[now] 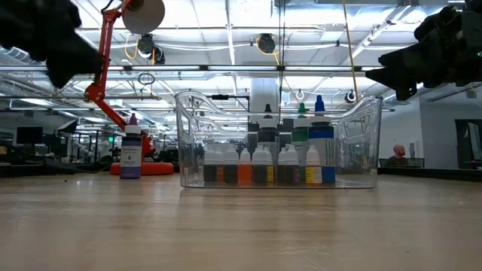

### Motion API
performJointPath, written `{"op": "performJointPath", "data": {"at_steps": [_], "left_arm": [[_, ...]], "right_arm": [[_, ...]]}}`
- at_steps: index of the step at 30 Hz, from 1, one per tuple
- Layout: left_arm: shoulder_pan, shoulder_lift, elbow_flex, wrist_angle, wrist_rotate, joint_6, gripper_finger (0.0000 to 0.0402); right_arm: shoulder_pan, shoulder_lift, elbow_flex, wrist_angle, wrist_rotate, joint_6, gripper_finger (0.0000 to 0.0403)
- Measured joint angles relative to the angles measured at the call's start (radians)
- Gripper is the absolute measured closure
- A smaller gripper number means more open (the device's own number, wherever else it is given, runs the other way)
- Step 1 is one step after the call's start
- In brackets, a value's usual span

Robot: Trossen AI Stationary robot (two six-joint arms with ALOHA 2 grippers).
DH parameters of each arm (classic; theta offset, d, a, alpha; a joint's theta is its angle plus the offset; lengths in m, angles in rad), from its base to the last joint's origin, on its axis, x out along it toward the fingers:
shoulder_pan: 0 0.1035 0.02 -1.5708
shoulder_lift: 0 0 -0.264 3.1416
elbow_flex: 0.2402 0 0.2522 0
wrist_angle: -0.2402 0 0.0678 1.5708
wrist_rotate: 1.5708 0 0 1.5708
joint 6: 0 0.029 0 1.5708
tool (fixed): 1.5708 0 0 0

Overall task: Pick & Place food coloring
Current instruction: Put the large purple food coloring bottle into the transparent bin

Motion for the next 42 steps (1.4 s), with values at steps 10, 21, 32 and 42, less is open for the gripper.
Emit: {"op": "performJointPath", "data": {"at_steps": [10, 21, 32, 42], "left_arm": [[0.185, 0.463, 0.329, -0.370, 0.176, -0.231, 0.0232], [0.281, 0.813, 0.373, -0.390, 0.126, 0.011, 0.0150], [0.297, 0.883, 0.373, -0.277, 0.062, 0.304, 0.0155], [0.317, 0.883, 0.372, -0.239, 0.022, 0.474, 0.0156]], "right_arm": [[0.000, 0.000, 0.000, 0.000, 0.000, 0.000, 0.0193], [0.000, 0.000, 0.000, 0.000, 0.000, 0.000, 0.0193], [0.000, 0.000, 0.000, 0.000, 0.000, 0.000, 0.0193], [0.000, 0.000, 0.000, 0.000, 0.000, 0.000, 0.0193]]}}
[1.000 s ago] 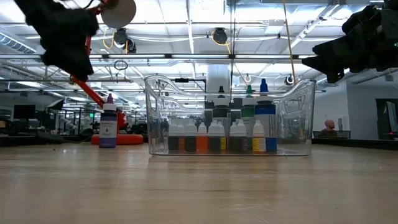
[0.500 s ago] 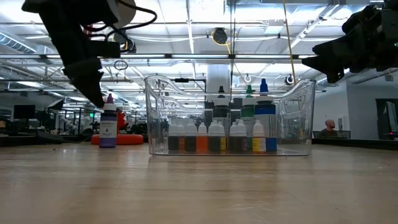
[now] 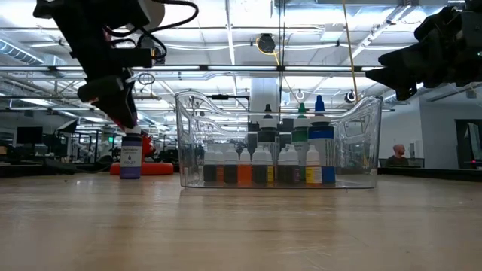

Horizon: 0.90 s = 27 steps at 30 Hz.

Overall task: Pick & Place food coloring
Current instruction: Put the large purple food coloring bottle into the transparent bin

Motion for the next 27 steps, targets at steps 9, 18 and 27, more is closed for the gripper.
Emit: {"op": "performJointPath", "data": {"at_steps": [9, 18, 27], "left_arm": [[0.096, 0.000, -0.021, 0.002, 0.192, -0.002, 0.0189], [0.184, -0.005, -0.021, 0.043, 0.259, 0.129, 0.0194], [0.273, -0.005, -0.021, 0.044, 0.313, 0.231, 0.0188]], "right_arm": [[0.000, 0.000, 0.000, 0.000, 0.000, 0.000, 0.0193], [0.000, 0.000, 0.000, 0.000, 0.000, 0.000, 0.0193], [0.000, 0.000, 0.000, 0.000, 0.000, 0.000, 0.0193]]}}
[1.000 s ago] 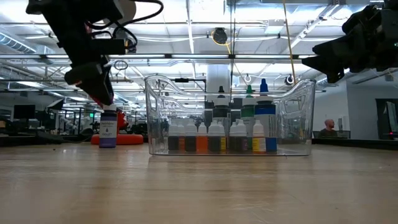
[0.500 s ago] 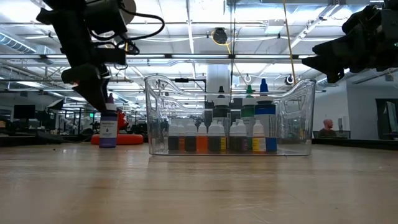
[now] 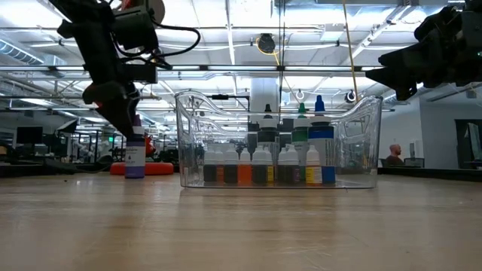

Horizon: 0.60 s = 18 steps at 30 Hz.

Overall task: Pick & Place food coloring
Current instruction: Put the large purple food coloring bottle into the transparent bin

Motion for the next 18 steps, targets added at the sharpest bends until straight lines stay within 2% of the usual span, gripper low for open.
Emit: {"op": "performJointPath", "data": {"at_steps": [7, 18], "left_arm": [[0.020, 0.000, 0.009, -0.017, 0.117, 0.026, 0.0188], [0.099, 0.008, 0.069, -0.085, 0.123, -0.132, 0.0188]], "right_arm": [[0.000, 0.000, 0.000, 0.000, 0.000, 0.000, 0.0193], [0.000, 0.000, 0.000, 0.000, 0.000, 0.000, 0.0193]]}}
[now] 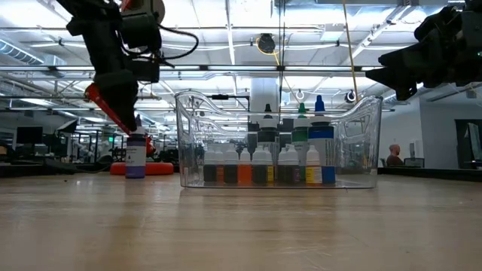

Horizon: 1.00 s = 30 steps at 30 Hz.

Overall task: Pick & Place food coloring
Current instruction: Put the large purple food coloring bottle into the transparent bin

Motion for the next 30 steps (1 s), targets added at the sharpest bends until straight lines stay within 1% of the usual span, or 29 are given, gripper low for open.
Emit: {"op": "performJointPath", "data": {"at_steps": [4, 9, 12, 16, 19, 23, 30], "left_arm": [[0.047, 0.023, 0.000, -0.037, 0.007, -0.098, 0.0188], [0.092, 0.056, 0.001, -0.037, 0.114, -0.177, 0.0188], [0.098, 0.061, 0.001, -0.039, 0.152, -0.174, 0.0188], [0.095, 0.054, 0.005, -0.062, 0.174, -0.172, 0.0188], [0.095, 0.054, 0.053, -0.158, 0.169, -0.215, 0.0188], [0.095, 0.054, 0.150, -0.289, 0.124, -0.297, 0.0188], [0.097, 0.077, 0.346, -0.344, 0.053, -0.393, 0.0188]], "right_arm": [[0.000, 0.000, 0.000, 0.000, 0.000, 0.000, 0.0193], [0.000, 0.000, 0.000, 0.000, 0.000, 0.000, 0.0193], [0.000, 0.000, 0.000, 0.000, 0.000, 0.000, 0.0193], [0.000, 0.000, 0.000, 0.000, 0.000, 0.000, 0.0193], [0.000, 0.000, 0.000, 0.000, 0.000, 0.000, 0.0193], [0.000, 0.000, 0.000, 0.000, 0.000, 0.000, 0.0193], [0.000, 0.000, 0.000, 0.000, 0.000, 0.000, 0.0193]]}}
